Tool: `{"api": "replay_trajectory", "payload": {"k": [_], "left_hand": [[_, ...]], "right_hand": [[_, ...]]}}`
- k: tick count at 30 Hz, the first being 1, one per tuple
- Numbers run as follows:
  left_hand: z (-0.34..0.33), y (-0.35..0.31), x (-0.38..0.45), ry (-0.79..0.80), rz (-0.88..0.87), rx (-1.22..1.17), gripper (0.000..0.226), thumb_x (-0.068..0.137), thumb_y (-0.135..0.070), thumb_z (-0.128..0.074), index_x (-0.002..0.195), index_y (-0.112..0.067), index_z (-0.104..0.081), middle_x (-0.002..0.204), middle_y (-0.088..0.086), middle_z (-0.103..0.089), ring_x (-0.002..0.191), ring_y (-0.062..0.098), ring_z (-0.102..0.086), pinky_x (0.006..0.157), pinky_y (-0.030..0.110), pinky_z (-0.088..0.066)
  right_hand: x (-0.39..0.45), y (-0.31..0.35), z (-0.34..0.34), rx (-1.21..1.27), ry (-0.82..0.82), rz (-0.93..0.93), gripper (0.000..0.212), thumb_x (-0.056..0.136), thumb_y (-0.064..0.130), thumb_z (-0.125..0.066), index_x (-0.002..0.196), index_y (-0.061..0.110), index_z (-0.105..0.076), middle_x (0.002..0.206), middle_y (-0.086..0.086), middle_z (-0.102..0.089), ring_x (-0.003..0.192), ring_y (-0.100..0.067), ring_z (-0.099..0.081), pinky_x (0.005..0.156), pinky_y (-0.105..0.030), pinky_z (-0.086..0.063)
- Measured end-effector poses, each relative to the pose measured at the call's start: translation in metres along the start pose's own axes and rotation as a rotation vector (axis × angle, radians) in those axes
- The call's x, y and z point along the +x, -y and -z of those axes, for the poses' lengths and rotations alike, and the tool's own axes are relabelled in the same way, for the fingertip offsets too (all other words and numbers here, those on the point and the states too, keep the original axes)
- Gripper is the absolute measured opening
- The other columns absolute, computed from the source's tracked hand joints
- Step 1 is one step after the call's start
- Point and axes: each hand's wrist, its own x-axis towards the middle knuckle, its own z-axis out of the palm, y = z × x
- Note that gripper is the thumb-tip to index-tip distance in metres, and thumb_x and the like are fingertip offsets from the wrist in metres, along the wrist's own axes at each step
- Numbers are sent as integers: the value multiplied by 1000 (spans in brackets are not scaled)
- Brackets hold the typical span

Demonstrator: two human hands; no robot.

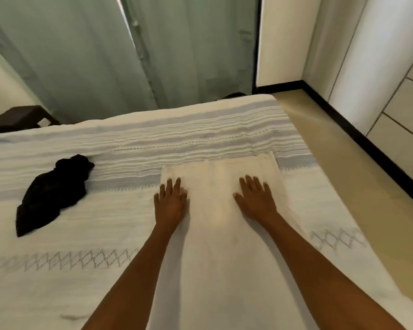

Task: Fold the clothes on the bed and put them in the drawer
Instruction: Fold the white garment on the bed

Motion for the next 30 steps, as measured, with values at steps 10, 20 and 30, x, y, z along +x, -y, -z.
{"api": "replay_trajectory", "payload": {"k": [10,20,30], "left_hand": [[-21,44,67,44,-90,116,71,94,-75,-10,157,-42,-2,166,-9,6,153,18,10,122,48,6],[-6,23,48,2,-150,224,69,100,-63,-13,156,-25,-27,162,5,-27,151,27,-18,122,51,-9],[34,80,-71,126,61,79,97,84,-73,12,158,-20,-21,164,4,-21,152,28,-15,121,48,-8]], "right_hand": [[92,-63,-10,-143,-139,-173,83,96,75,-17,160,23,-17,168,1,-12,154,-26,-8,122,-55,2],[70,-12,-7,-73,2,159,87,90,76,2,161,27,-11,168,2,-9,155,-23,-6,122,-48,-1],[-1,36,-7,-79,-63,-6,89,97,67,-7,147,6,-48,150,-17,-49,144,-40,-37,116,-60,-21]]}}
